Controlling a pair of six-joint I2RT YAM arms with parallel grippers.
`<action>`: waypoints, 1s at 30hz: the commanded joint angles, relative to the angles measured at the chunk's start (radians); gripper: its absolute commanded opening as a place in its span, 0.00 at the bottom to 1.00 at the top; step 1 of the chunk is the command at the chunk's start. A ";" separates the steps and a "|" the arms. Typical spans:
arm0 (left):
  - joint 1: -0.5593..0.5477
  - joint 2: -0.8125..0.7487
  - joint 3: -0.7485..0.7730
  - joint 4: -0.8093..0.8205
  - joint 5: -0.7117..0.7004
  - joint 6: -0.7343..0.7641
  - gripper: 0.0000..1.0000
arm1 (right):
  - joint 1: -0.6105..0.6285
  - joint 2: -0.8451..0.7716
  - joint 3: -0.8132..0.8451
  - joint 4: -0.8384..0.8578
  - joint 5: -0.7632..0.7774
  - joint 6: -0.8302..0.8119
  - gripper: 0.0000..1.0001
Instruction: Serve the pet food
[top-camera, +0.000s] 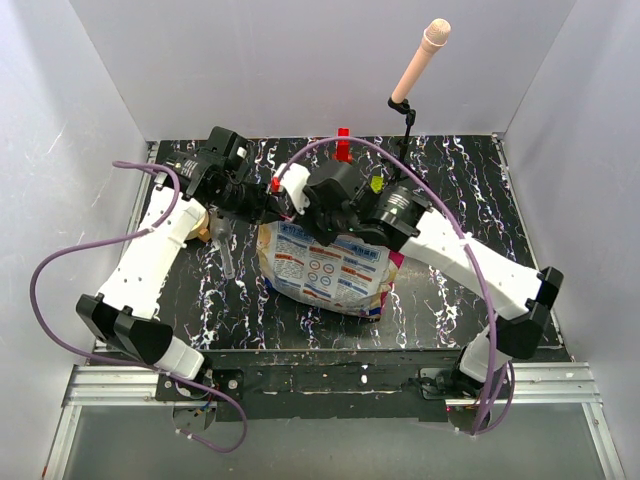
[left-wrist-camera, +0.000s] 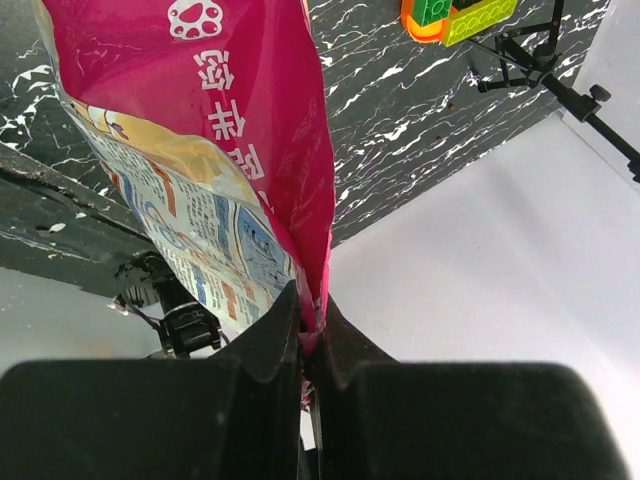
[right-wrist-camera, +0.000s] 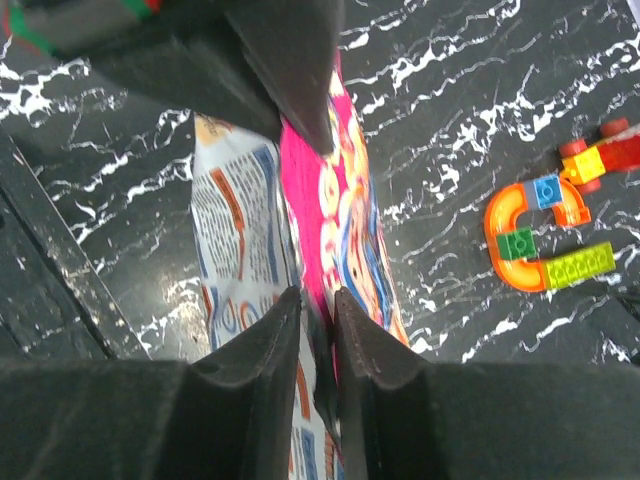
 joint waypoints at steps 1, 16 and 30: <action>0.022 -0.020 0.054 -0.045 0.001 -0.050 0.00 | 0.010 0.079 0.083 0.047 -0.057 0.022 0.28; 0.022 -0.138 -0.135 0.065 -0.052 -0.073 0.30 | 0.011 0.073 0.098 0.061 -0.071 0.045 0.01; 0.024 -0.046 0.057 -0.037 -0.040 -0.039 0.00 | 0.017 0.195 0.198 0.128 -0.030 0.035 0.31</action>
